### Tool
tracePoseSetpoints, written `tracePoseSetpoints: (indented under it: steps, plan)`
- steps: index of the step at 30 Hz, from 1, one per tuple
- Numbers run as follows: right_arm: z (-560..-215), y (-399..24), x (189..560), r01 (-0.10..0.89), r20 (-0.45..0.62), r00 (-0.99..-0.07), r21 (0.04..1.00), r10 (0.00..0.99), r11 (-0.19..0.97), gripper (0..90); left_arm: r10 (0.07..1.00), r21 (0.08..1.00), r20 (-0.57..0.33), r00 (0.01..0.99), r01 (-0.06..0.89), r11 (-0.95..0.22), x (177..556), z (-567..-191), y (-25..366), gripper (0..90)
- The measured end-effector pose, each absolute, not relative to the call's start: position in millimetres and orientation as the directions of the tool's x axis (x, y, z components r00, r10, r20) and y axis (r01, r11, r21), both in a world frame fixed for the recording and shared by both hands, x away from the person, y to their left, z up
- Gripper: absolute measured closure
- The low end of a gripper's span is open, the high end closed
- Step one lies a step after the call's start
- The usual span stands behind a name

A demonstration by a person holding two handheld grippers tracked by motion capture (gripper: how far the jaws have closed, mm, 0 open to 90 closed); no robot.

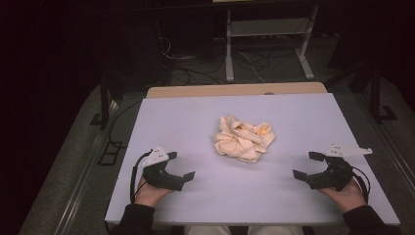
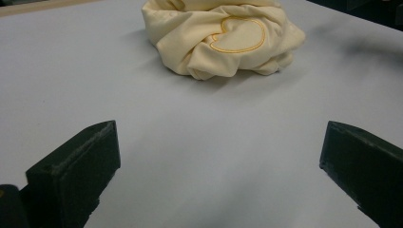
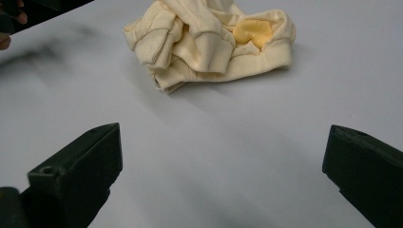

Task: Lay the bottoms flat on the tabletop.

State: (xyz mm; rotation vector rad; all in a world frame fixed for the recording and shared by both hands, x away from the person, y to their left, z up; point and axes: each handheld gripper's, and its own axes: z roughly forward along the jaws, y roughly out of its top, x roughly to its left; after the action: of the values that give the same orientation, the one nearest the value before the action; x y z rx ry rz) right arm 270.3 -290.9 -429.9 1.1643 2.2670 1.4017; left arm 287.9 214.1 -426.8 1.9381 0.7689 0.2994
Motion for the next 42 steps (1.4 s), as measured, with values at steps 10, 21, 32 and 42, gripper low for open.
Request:
tracePoseSetpoints:
  steps: [10,21,32,42]
  plan:
    - [-429.6,-291.4,270.1,0.502,0.198,-0.656,0.835,0.729,0.225,0.0,0.630,0.869,-0.115,0.768,0.385,-0.310,288.1,-426.8,213.4,0.0]
    - [-429.0,-291.3,270.5,0.498,0.193,-0.657,0.837,0.729,0.227,0.0,0.628,0.872,-0.118,0.769,0.383,-0.305,288.1,-426.1,212.9,0.0]
    - [-420.6,-287.1,271.6,0.488,0.165,-0.655,0.837,0.738,0.246,0.0,0.634,0.862,-0.111,0.765,0.392,-0.323,286.2,-423.6,207.9,0.0]
    - [-407.9,-281.3,276.8,0.473,0.126,-0.677,0.829,0.725,0.297,0.0,0.624,0.843,-0.084,0.777,0.389,-0.370,290.6,-415.4,198.8,0.0]
